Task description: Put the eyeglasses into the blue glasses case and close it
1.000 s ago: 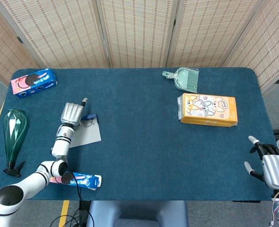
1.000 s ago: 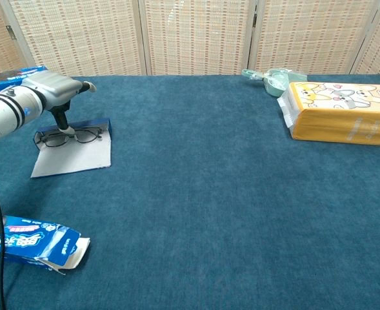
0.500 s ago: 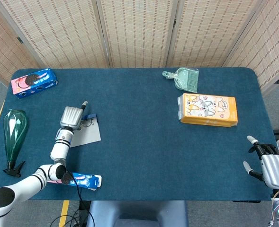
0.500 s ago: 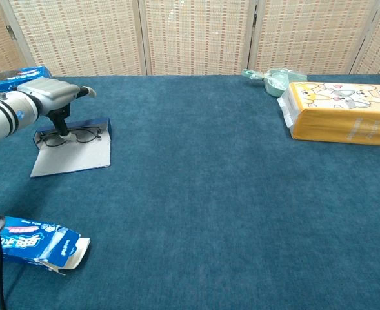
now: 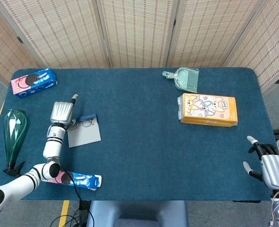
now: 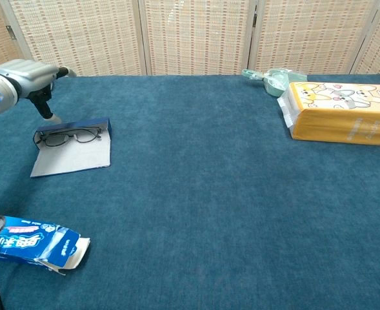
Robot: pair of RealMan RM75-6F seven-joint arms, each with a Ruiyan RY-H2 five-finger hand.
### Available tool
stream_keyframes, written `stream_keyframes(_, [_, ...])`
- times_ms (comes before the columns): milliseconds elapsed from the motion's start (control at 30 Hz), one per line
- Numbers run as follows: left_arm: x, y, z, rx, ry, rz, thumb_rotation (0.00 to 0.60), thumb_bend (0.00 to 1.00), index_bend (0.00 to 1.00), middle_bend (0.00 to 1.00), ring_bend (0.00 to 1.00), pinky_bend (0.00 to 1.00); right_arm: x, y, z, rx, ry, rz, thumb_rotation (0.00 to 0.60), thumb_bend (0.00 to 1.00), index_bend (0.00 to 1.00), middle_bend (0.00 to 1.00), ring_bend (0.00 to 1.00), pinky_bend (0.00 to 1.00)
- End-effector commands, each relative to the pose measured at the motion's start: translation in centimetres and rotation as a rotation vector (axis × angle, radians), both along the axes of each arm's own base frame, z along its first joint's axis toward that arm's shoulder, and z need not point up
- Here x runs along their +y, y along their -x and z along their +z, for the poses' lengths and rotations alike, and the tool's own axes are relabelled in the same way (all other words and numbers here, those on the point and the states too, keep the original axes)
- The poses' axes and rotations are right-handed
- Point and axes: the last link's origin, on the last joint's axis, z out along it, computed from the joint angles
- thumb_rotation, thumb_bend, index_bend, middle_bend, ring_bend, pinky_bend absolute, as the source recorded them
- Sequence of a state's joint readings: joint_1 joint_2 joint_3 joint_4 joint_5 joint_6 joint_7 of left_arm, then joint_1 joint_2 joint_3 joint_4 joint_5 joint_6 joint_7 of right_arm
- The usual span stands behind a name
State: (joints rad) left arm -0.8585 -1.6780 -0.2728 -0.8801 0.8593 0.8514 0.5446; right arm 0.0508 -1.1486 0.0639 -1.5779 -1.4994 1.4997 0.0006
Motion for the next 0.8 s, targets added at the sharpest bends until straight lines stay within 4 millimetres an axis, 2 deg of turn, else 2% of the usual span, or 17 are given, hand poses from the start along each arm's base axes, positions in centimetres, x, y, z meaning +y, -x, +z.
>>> stream_keyframes(33, [0.2,0.9,-0.3,0.004,-0.002,0.034,0.600,0.22,0.10,1.00,0.97,1.00,-0.1,0.0,0.0,0.001,-0.002,0.000,0.600,0.30,0.12,0.43,0.32,0.22])
stream_keyframes(433, [0.4,2.1,-1.3,0.003,0.005,0.068,0.600,0.22,0.10,1.00,0.97,1.00,-0.1,0.0,-0.1,0.005,-0.003,-0.006,0.600,0.30,0.12,0.44,0.32,0.22])
stream_keyframes(800, [-0.1,1.2,-1.7,-0.014,0.013,0.032,0.600,0.22,0.10,1.00,0.97,1.00,-0.2,0.0,0.0,0.006,-0.004,-0.005,0.600,0.30,0.12,0.44,0.32,0.22])
